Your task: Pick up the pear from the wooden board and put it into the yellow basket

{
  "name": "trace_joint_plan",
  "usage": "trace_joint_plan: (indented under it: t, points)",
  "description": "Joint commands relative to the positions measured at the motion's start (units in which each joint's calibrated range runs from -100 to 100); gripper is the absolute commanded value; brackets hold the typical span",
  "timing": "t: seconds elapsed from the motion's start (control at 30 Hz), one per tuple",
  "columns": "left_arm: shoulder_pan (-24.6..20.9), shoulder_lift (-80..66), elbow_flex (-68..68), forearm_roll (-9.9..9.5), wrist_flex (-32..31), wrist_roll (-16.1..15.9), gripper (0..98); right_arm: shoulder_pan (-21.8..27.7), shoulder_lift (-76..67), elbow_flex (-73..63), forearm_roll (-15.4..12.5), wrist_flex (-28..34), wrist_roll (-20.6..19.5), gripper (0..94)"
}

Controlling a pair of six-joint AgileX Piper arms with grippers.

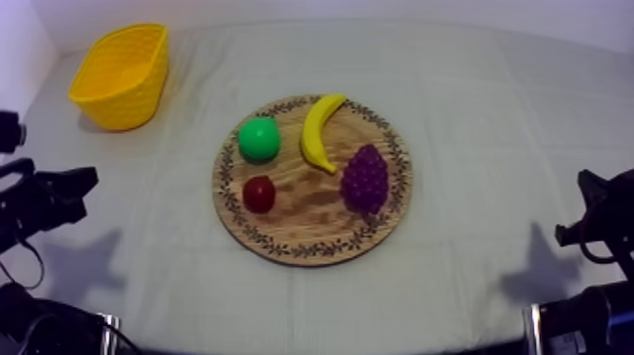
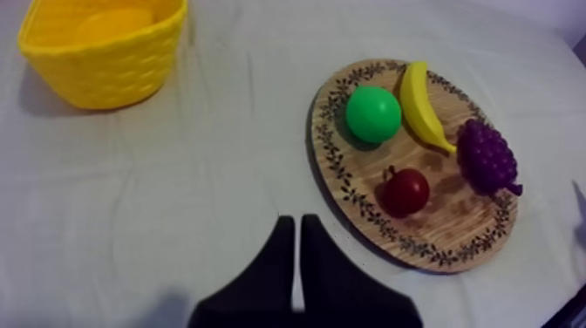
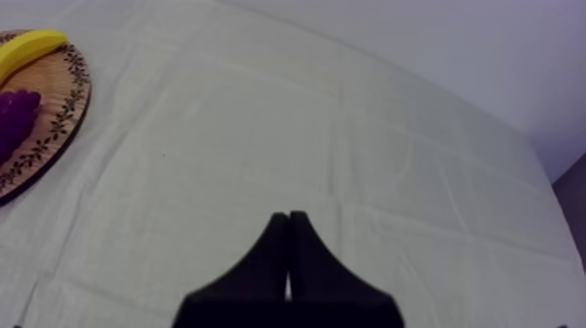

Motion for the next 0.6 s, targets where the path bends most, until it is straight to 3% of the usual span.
trace_joint_plan:
  t: [0.0,0.1,0.2,0.33,0.57]
  points:
    - [-0.06,8.23,-5.78,0.3,6.59,-0.57,0.0,-0.03,0.0,-0.02,-0.04,-0.04,0.0,0.4]
    - [0.13,14.14,-10.49,1.05,12.21,-0.97,0.0,-0.03,0.0,-0.02,-0.04,-0.04,0.0,0.4]
    - [1.42,19.99,-14.83,1.09,15.77,2.59,0.0,-0.03,0.0,-0.02,-0.04,-0.04,0.0,0.4]
    - [4.73,26.85,-21.09,-0.55,19.13,7.7,0.0,-0.03,0.0,-0.02,-0.04,-0.04,0.0,0.4]
    - [6.82,39.67,-35.85,-3.05,25.56,9.48,0.0,-0.03,0.0,-0.02,-0.04,-0.04,0.0,0.4]
